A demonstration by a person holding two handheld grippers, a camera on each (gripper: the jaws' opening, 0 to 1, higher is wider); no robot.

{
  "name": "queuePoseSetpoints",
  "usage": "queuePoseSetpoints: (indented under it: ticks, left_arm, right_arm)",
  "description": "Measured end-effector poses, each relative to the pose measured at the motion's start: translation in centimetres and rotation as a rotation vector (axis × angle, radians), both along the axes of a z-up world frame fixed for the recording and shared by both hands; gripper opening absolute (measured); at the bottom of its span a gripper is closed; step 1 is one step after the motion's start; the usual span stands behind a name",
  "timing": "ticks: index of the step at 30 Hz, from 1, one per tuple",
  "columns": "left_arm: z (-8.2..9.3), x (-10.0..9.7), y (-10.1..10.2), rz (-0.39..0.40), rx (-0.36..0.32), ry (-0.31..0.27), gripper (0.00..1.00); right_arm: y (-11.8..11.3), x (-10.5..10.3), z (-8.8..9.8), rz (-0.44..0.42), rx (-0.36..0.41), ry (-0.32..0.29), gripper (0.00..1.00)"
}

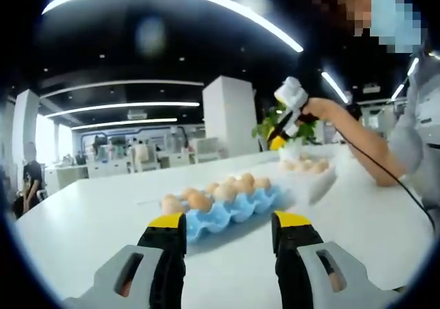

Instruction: Pick up the eggs on the table and place them into the egg tray on the table

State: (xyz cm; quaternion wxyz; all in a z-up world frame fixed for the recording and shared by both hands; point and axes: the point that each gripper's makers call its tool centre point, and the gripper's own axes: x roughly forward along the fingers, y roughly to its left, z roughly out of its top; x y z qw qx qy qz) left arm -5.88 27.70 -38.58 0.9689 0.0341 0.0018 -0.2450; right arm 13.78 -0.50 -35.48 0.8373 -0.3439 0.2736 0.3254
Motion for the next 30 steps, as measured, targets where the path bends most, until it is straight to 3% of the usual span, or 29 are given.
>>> queuePoseSetpoints:
  ticks: [7, 12, 18, 25, 30]
  left_arm:
    - [-0.1, 0.0, 0.0, 0.001, 0.001, 0.003, 0.50]
    - [-0.1, 0.0, -0.1, 0.002, 0.003, 0.000, 0.50]
    - [-0.1, 0.0, -0.2, 0.001, 0.002, 0.002, 0.50]
    - [-0.2, 0.0, -0.2, 0.000, 0.003, 0.004, 0.50]
    - [-0.2, 0.1, -0.2, 0.000, 0.002, 0.005, 0.50]
  right_arm:
    - [-1.6, -0.1, -1.9, -0.015, -0.087, 0.052, 0.44]
    - [-1.9, 0.2, -2.3, -0.019, -0.095, 0.073, 0.44]
    - [-2.5, 0.0, -4.0, -0.006, -0.145, 0.141, 0.44]
    - [-3.1, 0.2, -4.5, -0.028, -0.152, 0.168, 0.43]
    - [-4.3, -0.1, -5.5, -0.068, -0.197, 0.204, 0.41]
